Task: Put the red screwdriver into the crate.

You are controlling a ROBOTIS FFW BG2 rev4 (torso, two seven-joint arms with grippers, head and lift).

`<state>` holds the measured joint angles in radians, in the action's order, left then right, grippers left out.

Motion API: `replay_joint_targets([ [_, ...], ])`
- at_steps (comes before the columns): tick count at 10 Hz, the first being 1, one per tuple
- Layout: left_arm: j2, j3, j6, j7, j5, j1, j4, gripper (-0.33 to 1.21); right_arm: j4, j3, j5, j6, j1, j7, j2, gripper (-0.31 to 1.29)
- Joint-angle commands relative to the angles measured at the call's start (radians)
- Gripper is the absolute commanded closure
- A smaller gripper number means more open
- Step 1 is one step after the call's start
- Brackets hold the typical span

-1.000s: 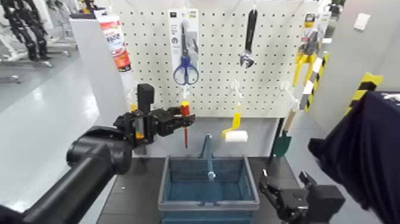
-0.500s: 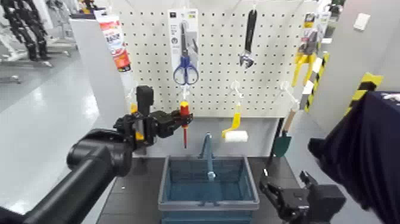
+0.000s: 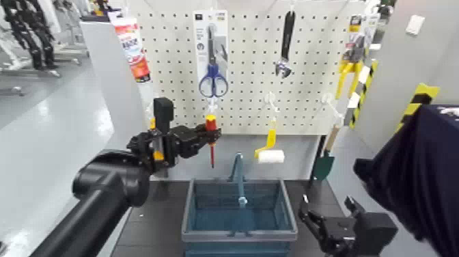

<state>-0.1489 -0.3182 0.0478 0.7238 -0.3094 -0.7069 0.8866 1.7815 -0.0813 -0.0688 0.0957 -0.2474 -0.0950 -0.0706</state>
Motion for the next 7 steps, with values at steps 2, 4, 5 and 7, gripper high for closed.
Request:
replay_joint_targets([
  [2,-0.020,0.033,0.073,0.000,0.001,0.095,0.190,1.19,-0.002,0.002,0.001,-0.005,-0.001,0.000,0.000,0.14],
  [4,-0.029,0.045,0.119,0.005,0.001,0.139,0.290,1.19,-0.004,0.002,0.001,-0.008,-0.001,0.000,0.002,0.14],
  [5,-0.034,0.053,0.144,0.005,0.000,0.162,0.339,1.19,-0.004,0.002,0.001,-0.010,-0.001,0.000,0.002,0.14],
  [7,-0.044,0.077,0.241,-0.003,-0.003,0.213,0.469,1.19,-0.004,0.003,0.001,-0.013,-0.003,0.000,0.003,0.14],
])
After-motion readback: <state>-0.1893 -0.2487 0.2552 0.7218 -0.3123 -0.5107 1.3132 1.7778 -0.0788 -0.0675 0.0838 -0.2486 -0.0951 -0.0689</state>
